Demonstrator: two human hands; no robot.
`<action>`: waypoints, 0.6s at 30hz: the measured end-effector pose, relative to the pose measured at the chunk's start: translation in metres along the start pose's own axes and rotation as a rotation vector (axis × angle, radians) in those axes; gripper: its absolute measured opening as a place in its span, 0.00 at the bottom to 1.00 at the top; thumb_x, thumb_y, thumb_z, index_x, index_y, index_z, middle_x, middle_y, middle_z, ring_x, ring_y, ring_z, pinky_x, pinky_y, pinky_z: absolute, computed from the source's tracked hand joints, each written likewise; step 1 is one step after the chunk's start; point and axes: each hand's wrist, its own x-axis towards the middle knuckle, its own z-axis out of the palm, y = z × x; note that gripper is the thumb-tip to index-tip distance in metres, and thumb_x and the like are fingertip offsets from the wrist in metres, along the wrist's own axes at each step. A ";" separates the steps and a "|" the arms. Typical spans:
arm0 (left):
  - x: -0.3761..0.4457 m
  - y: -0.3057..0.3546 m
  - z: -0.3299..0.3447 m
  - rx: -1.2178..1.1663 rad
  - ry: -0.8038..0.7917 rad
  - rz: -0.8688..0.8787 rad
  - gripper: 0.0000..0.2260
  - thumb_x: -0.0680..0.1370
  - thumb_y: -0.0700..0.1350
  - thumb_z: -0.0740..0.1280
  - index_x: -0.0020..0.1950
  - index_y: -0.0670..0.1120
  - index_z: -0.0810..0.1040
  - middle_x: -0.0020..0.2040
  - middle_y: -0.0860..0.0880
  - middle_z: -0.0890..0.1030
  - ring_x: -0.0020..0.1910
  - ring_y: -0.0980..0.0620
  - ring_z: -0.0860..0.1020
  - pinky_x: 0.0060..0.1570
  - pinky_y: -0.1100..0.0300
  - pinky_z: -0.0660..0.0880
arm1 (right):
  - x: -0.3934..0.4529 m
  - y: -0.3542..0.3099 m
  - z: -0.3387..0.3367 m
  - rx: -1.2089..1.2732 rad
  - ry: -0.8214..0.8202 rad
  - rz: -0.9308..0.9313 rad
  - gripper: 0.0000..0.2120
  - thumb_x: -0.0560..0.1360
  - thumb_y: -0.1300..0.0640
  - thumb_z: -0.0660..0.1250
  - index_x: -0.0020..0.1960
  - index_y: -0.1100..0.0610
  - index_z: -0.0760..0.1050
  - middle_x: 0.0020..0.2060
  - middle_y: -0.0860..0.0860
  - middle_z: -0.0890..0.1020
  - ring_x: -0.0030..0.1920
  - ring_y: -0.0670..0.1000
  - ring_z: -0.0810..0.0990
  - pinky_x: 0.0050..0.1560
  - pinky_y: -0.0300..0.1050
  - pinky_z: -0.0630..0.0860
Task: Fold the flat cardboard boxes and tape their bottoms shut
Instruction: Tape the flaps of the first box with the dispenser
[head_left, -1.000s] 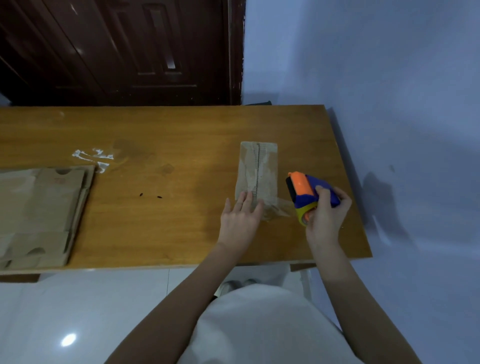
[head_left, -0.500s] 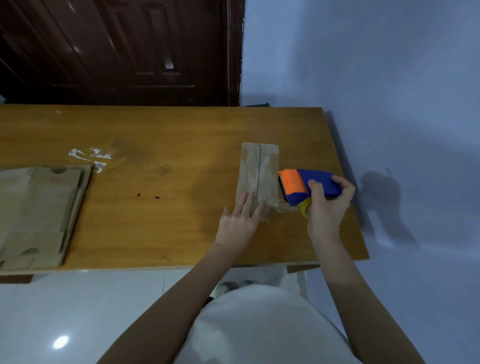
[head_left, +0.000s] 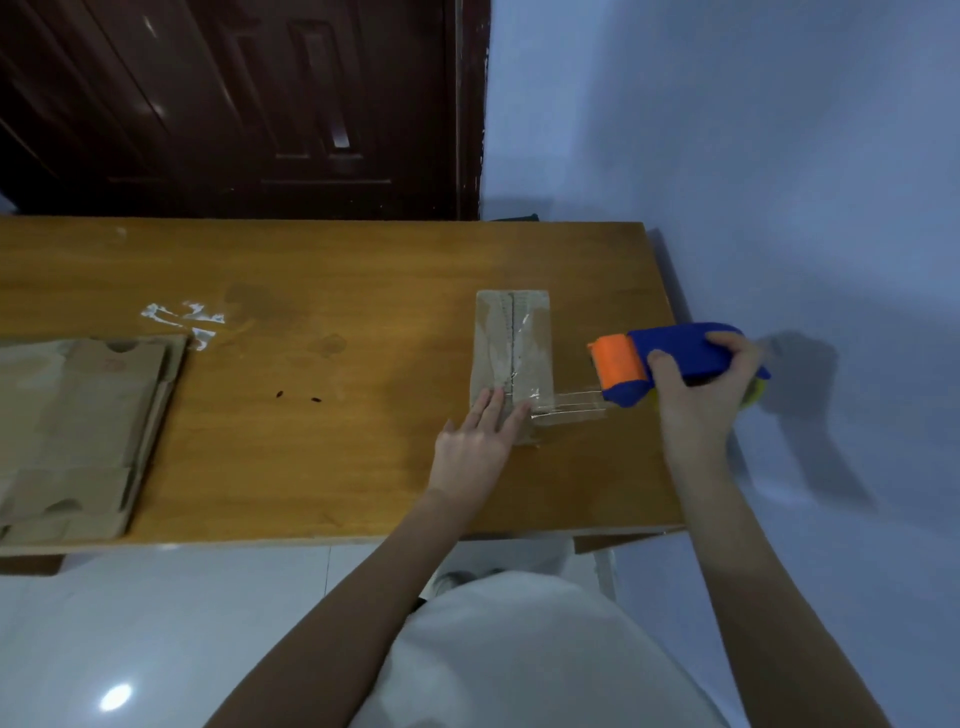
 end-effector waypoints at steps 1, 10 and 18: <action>-0.001 -0.001 0.002 -0.012 0.024 0.008 0.32 0.60 0.32 0.77 0.62 0.49 0.79 0.59 0.42 0.80 0.56 0.47 0.80 0.29 0.52 0.80 | -0.003 0.003 -0.001 -0.031 -0.022 -0.026 0.22 0.71 0.67 0.70 0.58 0.55 0.63 0.53 0.48 0.70 0.46 0.42 0.75 0.39 0.31 0.74; -0.001 0.002 0.003 -0.041 0.027 0.023 0.29 0.62 0.33 0.78 0.62 0.48 0.79 0.60 0.43 0.80 0.58 0.47 0.79 0.29 0.52 0.80 | -0.018 0.036 -0.005 -0.180 -0.184 -0.007 0.26 0.70 0.67 0.72 0.59 0.51 0.63 0.50 0.41 0.72 0.46 0.41 0.77 0.41 0.35 0.77; -0.001 0.000 -0.001 -0.108 0.085 0.081 0.20 0.65 0.37 0.77 0.54 0.46 0.76 0.58 0.41 0.81 0.56 0.45 0.80 0.25 0.58 0.78 | -0.022 0.048 -0.002 -0.204 -0.186 0.017 0.25 0.70 0.66 0.72 0.59 0.51 0.63 0.51 0.50 0.73 0.47 0.45 0.77 0.40 0.33 0.76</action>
